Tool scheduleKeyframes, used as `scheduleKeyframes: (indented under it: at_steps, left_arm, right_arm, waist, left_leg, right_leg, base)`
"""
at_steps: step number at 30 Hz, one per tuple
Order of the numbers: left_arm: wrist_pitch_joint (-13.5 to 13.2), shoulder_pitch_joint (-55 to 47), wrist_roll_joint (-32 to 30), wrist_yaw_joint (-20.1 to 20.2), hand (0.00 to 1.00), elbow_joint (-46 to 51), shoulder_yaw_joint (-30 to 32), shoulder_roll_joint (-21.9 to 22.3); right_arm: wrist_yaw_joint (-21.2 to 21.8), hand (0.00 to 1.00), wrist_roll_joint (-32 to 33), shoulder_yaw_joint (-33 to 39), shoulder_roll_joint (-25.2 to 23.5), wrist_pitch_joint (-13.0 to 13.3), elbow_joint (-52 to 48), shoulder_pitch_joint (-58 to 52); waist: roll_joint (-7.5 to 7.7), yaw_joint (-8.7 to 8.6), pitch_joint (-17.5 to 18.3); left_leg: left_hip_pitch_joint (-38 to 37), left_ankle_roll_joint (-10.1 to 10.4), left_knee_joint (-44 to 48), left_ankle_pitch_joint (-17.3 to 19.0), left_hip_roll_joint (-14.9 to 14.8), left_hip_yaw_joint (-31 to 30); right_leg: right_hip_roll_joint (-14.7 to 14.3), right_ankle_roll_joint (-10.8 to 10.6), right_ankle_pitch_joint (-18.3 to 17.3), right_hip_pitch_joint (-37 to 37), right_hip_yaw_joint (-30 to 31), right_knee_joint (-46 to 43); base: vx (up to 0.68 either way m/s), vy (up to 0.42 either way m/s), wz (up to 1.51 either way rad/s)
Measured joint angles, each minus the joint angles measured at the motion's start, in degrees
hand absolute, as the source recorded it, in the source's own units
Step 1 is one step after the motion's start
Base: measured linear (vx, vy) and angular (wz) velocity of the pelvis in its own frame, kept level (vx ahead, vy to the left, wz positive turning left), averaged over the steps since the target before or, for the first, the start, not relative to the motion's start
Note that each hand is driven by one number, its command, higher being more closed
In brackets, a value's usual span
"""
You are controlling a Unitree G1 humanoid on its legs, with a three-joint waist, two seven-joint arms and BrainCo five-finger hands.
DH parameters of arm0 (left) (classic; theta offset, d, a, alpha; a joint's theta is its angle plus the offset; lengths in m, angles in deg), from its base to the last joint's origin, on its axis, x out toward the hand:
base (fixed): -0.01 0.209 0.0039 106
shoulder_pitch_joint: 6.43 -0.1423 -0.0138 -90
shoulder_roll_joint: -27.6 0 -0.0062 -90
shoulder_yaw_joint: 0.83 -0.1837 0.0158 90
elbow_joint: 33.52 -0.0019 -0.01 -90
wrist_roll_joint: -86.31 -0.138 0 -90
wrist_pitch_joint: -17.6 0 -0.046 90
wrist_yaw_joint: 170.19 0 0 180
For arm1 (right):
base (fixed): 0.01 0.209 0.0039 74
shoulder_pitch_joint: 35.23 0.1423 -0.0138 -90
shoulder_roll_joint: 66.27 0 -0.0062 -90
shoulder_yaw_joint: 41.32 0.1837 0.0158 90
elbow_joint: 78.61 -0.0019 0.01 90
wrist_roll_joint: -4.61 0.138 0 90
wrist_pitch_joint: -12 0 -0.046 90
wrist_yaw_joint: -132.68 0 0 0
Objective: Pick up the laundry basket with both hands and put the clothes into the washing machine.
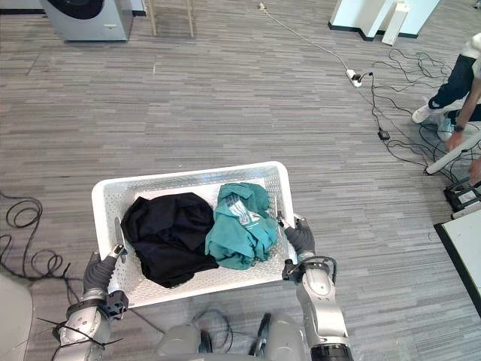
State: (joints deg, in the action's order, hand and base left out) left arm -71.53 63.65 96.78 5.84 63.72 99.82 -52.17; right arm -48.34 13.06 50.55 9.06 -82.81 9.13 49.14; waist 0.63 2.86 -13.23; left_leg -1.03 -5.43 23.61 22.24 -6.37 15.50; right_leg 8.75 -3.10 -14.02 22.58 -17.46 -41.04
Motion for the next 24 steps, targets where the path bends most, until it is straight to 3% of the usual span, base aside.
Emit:
scheduleKeyframes:
  at_steps: [1,2,3,4,5,6,7,8,9,10,11,13,15,16,18,20,21,22,23,24]
  left_arm:
    - [0.03,0.84,-0.16,0.14,1.00,-0.10,-0.30,0.11]
    - [0.07,1.66,-0.38,0.21,1.00,-0.45,-0.50,0.13]
    - [0.10,2.45,-0.67,0.24,1.00,-0.97,-0.53,0.18]
    - [0.13,2.75,-1.05,0.23,1.00,-1.29,-0.58,0.41]
    - [0.10,2.49,-1.57,0.22,1.00,-1.29,-0.57,0.69]
    - [0.15,2.42,-2.84,0.25,1.00,-1.65,-0.65,2.00]
    - [0.18,2.43,-3.49,0.25,1.00,-1.71,-0.88,2.48]
    - [0.11,2.48,-3.89,0.25,1.00,-2.21,-1.11,3.91]
    - [0.07,2.46,-3.86,0.24,1.00,-2.40,-0.77,4.67]
    - [0.08,2.39,-3.86,0.24,1.00,-2.57,-0.59,4.73]
    - [0.10,2.04,-3.87,0.29,1.00,-2.80,-0.58,4.86]
    - [-0.06,2.15,-3.85,0.30,1.00,-2.73,-0.59,4.96]
    - [-0.78,2.13,-3.74,0.31,1.00,-2.23,-0.48,5.05]
    - [-1.60,2.10,-3.11,0.31,1.00,-0.65,0.44,5.44]
    - [-1.92,2.29,-2.69,0.31,1.00,0.18,0.89,5.83]
    - [-1.99,2.52,-2.22,0.31,1.00,1.39,1.31,6.56]
    - [-2.03,1.66,-2.23,0.30,1.00,2.51,1.34,7.07]
    - [-2.05,1.45,-2.23,0.29,1.00,2.58,1.43,7.15]
    - [-1.94,1.22,-2.24,0.29,1.00,2.61,2.17,6.56]
    - [-1.46,1.37,-2.28,0.28,1.00,2.63,2.59,7.07]
  right_arm:
    - [-0.01,1.00,0.09,0.63,-0.01,0.15,-0.34,-0.06]
    - [-0.01,1.00,0.36,1.10,-0.01,0.48,-0.38,-0.14]
    - [-0.01,1.00,0.45,1.21,-0.03,0.70,-1.23,-0.83]
    - [-0.01,1.00,0.45,1.23,0.06,0.74,-2.09,-1.54]
    - [-0.01,1.00,0.45,1.21,-0.19,0.74,-3.59,-3.41]
    - [-0.03,1.00,0.38,1.44,-0.24,0.80,-4.41,-4.74]
    - [-0.03,1.00,0.38,1.73,-0.08,0.79,-4.44,-4.99]
    - [0.04,1.00,0.38,2.06,0.95,0.76,-4.68,-4.72]
    - [0.05,1.00,0.37,1.82,1.59,0.55,-5.57,-4.70]
    - [0.03,1.00,0.37,1.71,1.69,0.41,-5.76,-4.81]
    - [-0.12,1.00,0.37,1.75,1.81,0.39,-5.97,-4.95]
    - [-0.35,1.00,0.35,1.76,1.90,0.41,-6.50,-4.92]
    - [-0.36,1.00,0.35,1.64,1.99,0.45,-7.75,-4.82]
    - [-0.30,1.00,0.38,1.22,2.12,0.80,-8.49,-3.34]
    - [-0.18,1.00,0.40,1.18,2.37,0.95,-8.49,-1.97]
    - [0.01,1.00,0.41,1.02,3.10,1.10,-8.45,-0.48]
    - [0.04,1.00,0.45,0.88,3.18,1.71,-8.26,-0.47]
    - [0.02,1.00,0.45,0.64,2.88,1.87,-7.98,-0.63]
    - [0.00,1.00,0.45,-0.02,2.43,1.89,-7.47,-0.63]
    - [0.01,1.00,0.41,-0.03,2.37,1.94,-7.14,-0.11]
  waist:
    - [-0.17,-0.70,-0.06]
    - [-0.24,-1.08,-0.05]
    - [0.11,-1.99,0.13]
    - [0.11,-2.21,0.14]
    - [-0.27,-2.02,0.58]
    - [-2.16,-2.36,1.82]
    - [-3.25,-2.46,2.35]
    - [-6.31,-1.94,2.79]
    - [-7.73,-1.19,2.90]
    - [-7.86,-0.67,2.93]
    - [-7.91,0.19,2.88]
    - [-6.60,0.75,2.04]
    - [-5.53,1.19,1.52]
    - [-4.64,1.29,0.97]
    - [-4.20,1.46,0.60]
    - [-3.66,2.47,0.17]
    - [-3.78,3.37,0.08]
    - [-3.56,4.34,0.05]
    - [-0.81,4.20,0.42]
    - [-0.61,4.21,0.32]
  left_leg:
    - [-1.18,0.96,-0.58,0.53,-0.07,-0.75]
    - [-3.03,1.71,-1.89,0.93,-0.02,-1.47]
    - [-6.11,3.72,-4.00,1.47,0.55,-2.82]
    - [-8.15,5.22,-4.86,2.05,0.50,-3.51]
    - [-12.12,7.98,-5.24,3.49,-0.42,-4.79]
    - [-13.25,9.72,-1.53,4.30,-2.82,-7.04]
    - [-12.52,10.84,2.12,3.62,-4.43,-7.89]
    - [-8.77,12.05,13.15,-0.65,-8.86,-8.40]
    - [-3.68,9.53,24.90,-12.24,-12.88,-7.53]
    - [-1.48,8.69,29.18,-21.27,-15.03,-6.31]
    - [3.13,6.14,40.51,-20.77,-20.57,-3.76]
    - [8.28,2.48,49.62,-15.36,-23.56,0.48]
    - [12.17,3.09,47.16,-11.23,-21.47,3.10]
    - [17.69,4.99,38.86,-7.72,-17.27,3.59]
    - [21.88,5.92,31.01,-7.19,-14.84,3.84]
    - [27.67,9.52,12.69,-9.77,-10.96,3.86]
    - [28.74,10.69,3.98,-14.97,-10.04,3.33]
    - [28.56,10.26,4.21,-18.60,-8.94,3.22]
    - [29.51,5.49,7.73,-17.29,-6.21,2.60]
    - [30.93,0.45,12.60,-13.51,-5.85,1.71]
  right_leg:
    - [-0.17,1.43,2.41,2.06,-0.27,8.39]
    - [-0.44,0.75,6.56,2.82,-0.16,19.26]
    - [-0.33,-2.22,10.57,3.20,0.49,29.18]
    - [-0.26,-2.97,11.73,3.58,0.97,30.59]
    - [-1.94,-1.74,12.87,3.37,2.96,31.10]
    - [-4.24,2.25,20.45,3.41,5.81,26.25]
    - [-5.20,2.88,21.34,3.77,5.81,23.23]
    - [-7.63,4.04,17.40,3.48,3.87,18.13]
    - [-9.16,5.63,14.39,1.88,3.11,16.17]
    - [-10.09,6.45,13.76,0.30,3.11,16.62]
    - [-11.76,6.81,13.50,-4.69,3.01,19.90]
    - [-12.38,7.03,13.35,-13.17,3.86,25.93]
    - [-11.35,7.62,12.75,-19.90,4.64,30.00]
    - [-9.61,5.55,9.81,-24.28,5.17,32.30]
    - [-8.73,4.45,7.36,-26.59,4.96,33.70]
    - [-6.57,1.42,3.60,-31.15,3.08,36.68]
    - [-6.06,-0.66,2.08,-34.26,2.78,38.70]
    - [-5.41,-1.48,1.34,-35.83,2.77,39.54]
    - [-3.35,-2.37,0.38,-37.32,1.74,38.74]
    - [-2.20,-3.21,0.44,-35.95,0.50,32.68]
  base:
    - [0.54,-0.051,0.48]
    - [0.70,-0.089,0.57]
    - [0.63,-0.107,0.57]
    - [0.68,-0.157,0.55]
    - [0.76,-0.215,0.59]
    - [0.79,-0.217,0.54]
    - [0.82,-0.231,0.36]
    - [0.79,-0.205,-0.07]
    - [0.90,-0.240,-0.25]
    - [0.75,-0.184,-0.30]
    - [0.72,-0.172,-0.20]
    - [0.68,-0.120,-0.13]
    - [0.76,-0.010,-0.04]
    - [0.60,0.099,0.04]
    - [0.52,0.156,0.10]
    - [0.57,0.264,0.11]
    - [0.46,0.240,0.03]
    - [0.75,0.362,0.21]
    - [0.70,0.303,0.49]
    - [0.86,0.381,0.55]
